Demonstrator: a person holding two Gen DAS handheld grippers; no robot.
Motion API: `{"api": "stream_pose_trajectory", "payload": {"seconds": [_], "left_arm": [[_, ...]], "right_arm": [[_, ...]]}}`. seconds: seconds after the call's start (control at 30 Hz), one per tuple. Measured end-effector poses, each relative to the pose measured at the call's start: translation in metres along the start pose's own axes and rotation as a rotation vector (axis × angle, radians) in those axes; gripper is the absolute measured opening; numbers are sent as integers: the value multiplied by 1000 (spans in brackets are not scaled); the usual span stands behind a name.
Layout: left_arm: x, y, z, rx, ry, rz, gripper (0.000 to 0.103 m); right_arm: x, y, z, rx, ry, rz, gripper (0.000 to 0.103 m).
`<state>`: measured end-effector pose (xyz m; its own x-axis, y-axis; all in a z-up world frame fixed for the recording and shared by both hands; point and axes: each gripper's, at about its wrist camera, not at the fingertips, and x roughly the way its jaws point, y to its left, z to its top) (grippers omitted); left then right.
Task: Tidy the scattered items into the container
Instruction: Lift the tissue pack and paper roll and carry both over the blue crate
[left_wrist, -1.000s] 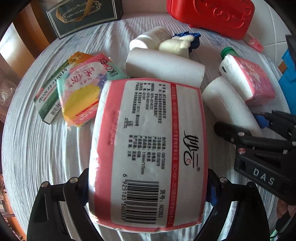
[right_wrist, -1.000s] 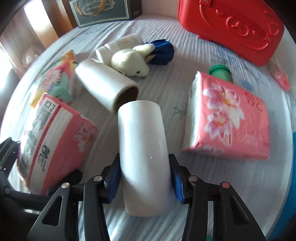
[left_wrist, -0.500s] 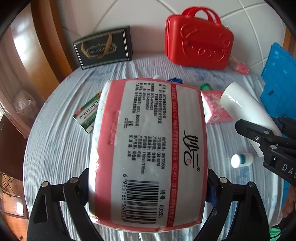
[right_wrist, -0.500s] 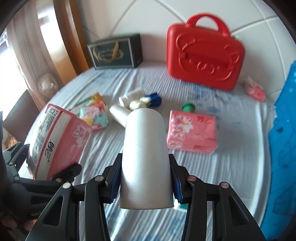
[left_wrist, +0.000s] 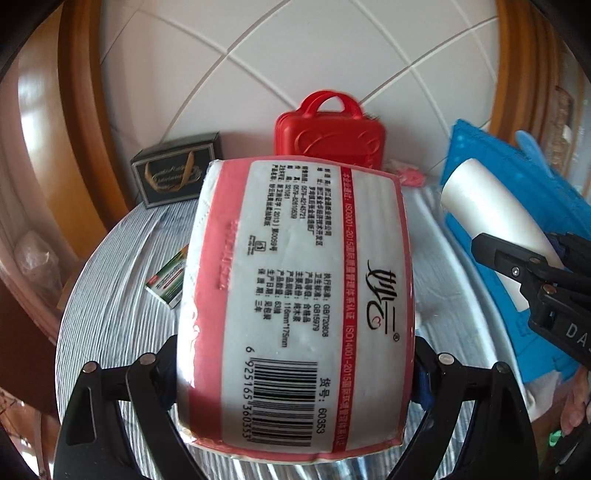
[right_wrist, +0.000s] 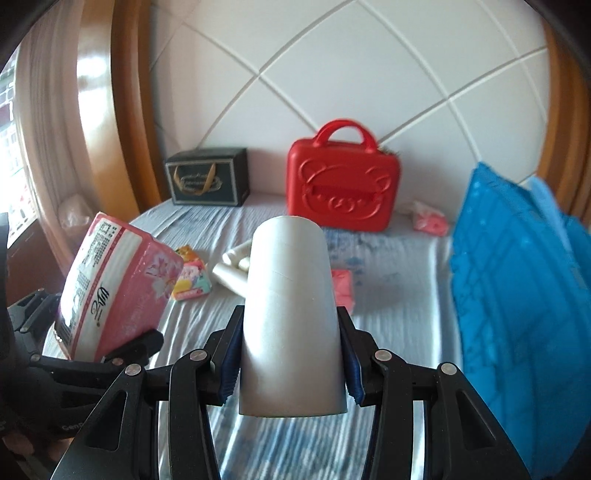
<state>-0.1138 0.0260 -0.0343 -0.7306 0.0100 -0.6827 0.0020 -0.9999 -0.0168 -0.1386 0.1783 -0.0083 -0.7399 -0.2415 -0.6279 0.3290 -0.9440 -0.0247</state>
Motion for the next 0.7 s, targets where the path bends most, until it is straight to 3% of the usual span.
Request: {"api": "stream_pose_trajectory", "payload": {"seconds": [0.23, 0.37, 0.7], "left_arm": [[-42, -66, 10, 92, -72, -122, 91], [-59, -118, 19, 140, -113, -179, 91], [-79, -298, 56, 179, -200, -286, 91]], "right_arm": [[-82, -34, -5, 52, -102, -102, 45], [-120, -78, -12, 98, -152, -163, 45], [-188, -249, -43, 165, -214, -271, 45]]}}
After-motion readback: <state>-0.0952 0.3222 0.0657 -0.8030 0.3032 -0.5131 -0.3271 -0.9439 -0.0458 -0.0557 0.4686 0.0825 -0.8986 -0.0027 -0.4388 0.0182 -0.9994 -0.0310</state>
